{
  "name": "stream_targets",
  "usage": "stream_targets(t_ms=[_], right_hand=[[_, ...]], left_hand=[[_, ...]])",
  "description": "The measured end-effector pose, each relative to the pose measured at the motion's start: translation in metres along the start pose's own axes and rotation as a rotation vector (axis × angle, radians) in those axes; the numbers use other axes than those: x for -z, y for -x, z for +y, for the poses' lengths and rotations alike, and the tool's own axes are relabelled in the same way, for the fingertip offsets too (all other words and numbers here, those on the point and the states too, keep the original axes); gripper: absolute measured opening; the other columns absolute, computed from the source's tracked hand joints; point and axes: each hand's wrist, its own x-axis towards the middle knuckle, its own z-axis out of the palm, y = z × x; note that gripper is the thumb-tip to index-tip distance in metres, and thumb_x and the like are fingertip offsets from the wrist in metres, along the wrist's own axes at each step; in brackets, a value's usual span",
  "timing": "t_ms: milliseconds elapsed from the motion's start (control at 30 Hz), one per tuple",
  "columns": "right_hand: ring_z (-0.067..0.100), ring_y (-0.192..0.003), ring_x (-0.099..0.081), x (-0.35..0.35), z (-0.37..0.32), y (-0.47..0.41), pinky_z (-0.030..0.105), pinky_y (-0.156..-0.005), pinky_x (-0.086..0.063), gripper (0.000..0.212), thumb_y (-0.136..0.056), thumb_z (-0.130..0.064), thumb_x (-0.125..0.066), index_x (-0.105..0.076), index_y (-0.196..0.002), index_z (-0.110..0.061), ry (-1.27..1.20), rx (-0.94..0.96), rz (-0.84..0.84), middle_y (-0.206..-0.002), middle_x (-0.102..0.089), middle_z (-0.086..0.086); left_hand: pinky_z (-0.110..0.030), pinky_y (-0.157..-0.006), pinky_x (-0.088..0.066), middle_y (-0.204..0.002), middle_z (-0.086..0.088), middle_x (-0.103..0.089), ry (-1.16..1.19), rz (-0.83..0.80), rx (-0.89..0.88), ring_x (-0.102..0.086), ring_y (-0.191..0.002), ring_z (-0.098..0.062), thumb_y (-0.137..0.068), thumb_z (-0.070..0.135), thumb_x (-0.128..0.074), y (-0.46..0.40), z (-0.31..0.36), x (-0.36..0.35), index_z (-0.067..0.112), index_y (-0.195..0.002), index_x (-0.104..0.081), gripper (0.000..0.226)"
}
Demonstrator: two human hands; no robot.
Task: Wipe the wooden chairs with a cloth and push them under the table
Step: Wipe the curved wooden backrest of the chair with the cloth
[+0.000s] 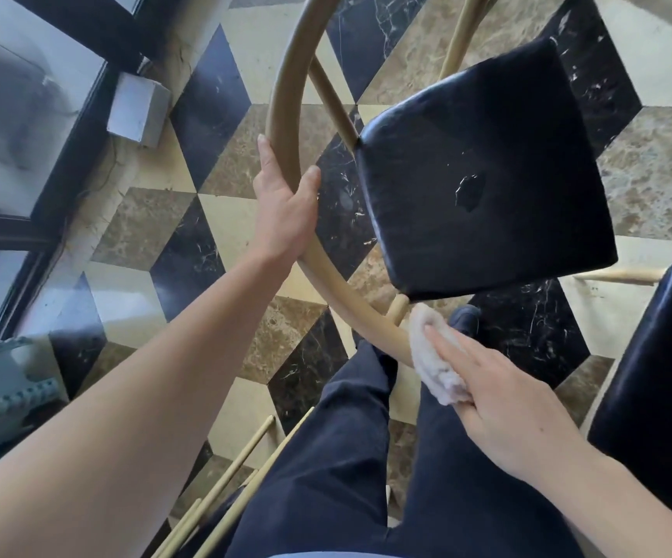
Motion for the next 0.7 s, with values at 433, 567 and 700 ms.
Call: stream_targets(t_ms=[433,567,700], right_hand=[[0.029,-0.129,-0.049,-0.011,-0.125,-0.19,0.049,-0.094,-0.043,0.054,-0.1,-0.038,-0.043,-0.018,-0.147,-0.04,-0.54,-0.006,0.239,-0.145,-0.047,-0.008],[0.02,-0.119,-0.06,0.013,-0.137,-0.276,0.044,-0.098,-0.047,0.06,-0.098,-0.045,-0.049,-0.018,-0.149,-0.051,-0.843,-0.1,0.351,-0.131,-0.063,-0.007],[0.024,-0.127,-0.056,0.044,-0.134,-0.345,0.049,-0.109,-0.043,0.065,-0.101,-0.039,-0.05,-0.015,-0.156,-0.035,-0.952,-0.089,0.49,-0.141,-0.057,0.003]], left_hand=[[-0.05,-0.116,-0.04,-0.15,-0.012,-0.053,0.434,-0.133,0.214,-0.054,-0.136,-0.025,-0.087,0.087,-0.025,0.004,0.004,0.014,0.038,-0.15,-0.043,0.082],[-0.042,-0.111,-0.046,-0.12,-0.002,-0.071,0.451,-0.072,0.114,-0.066,-0.115,-0.011,-0.105,0.061,-0.022,-0.035,0.012,0.02,0.043,-0.113,-0.063,0.045],[-0.025,-0.102,-0.05,-0.117,0.01,-0.075,0.476,-0.087,-0.035,-0.067,-0.116,-0.004,-0.108,0.054,-0.024,-0.091,0.039,0.025,0.033,-0.119,-0.068,0.05]])
